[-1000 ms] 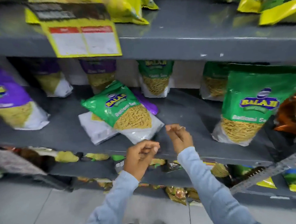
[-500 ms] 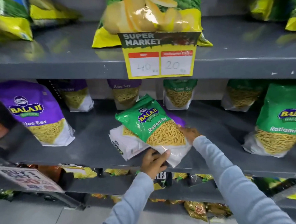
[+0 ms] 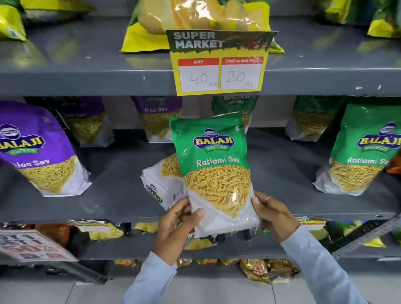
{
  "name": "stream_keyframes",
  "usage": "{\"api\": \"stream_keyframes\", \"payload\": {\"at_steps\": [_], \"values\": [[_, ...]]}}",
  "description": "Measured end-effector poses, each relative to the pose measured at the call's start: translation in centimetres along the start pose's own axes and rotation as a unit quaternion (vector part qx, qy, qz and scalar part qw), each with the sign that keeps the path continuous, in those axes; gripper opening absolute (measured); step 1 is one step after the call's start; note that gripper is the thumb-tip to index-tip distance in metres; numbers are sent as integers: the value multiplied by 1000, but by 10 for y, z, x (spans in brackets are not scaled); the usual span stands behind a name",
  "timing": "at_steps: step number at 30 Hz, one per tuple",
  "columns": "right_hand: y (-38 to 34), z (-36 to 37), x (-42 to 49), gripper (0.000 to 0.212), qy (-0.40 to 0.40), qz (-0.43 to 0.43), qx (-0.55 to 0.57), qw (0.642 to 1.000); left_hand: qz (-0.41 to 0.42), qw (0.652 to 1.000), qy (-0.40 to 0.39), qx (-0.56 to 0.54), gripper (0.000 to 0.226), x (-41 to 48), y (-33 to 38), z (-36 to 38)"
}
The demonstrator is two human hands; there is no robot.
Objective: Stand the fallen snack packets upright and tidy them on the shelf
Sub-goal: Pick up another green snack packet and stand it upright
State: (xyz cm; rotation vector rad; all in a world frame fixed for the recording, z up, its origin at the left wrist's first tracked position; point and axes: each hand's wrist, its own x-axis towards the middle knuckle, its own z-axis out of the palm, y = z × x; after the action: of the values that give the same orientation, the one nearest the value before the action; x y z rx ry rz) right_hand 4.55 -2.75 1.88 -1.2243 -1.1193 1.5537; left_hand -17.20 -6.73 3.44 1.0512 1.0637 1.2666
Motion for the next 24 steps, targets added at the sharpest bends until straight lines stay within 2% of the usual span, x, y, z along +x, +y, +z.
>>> {"api": "stream_keyframes", "payload": {"at_steps": [2, 3, 5, 7, 16, 22, 24], "values": [[-1, 5, -17, 60, 14, -26, 3, 1000, 3, 1000, 3, -5, 24, -9, 6, -1], [-1, 7, -24, 59, 16, -35, 8, 999, 1, 1000, 4, -14, 28, -13, 8, -2], [1, 11, -37, 40, 19, -53, 23, 998, -5, 1000, -4, -17, 34, -21, 9, -3], [1, 15, -48, 31, 27, -67, 24, 997, -8, 1000, -3, -18, 32, -26, 10, -3], [6, 17, -67, 29, 31, -87, 26, 995, 0, 1000, -15, -16, 33, -34, 11, -1], [10, 1, -59, 29, 29, -84, 29, 996, 13, 999, -42, 25, 40, -25, 10, 8], [9, -10, -49, 34, 25, -96, 26, 995, 27, 998, -52, 37, 39, -16, 8, 13]]}}
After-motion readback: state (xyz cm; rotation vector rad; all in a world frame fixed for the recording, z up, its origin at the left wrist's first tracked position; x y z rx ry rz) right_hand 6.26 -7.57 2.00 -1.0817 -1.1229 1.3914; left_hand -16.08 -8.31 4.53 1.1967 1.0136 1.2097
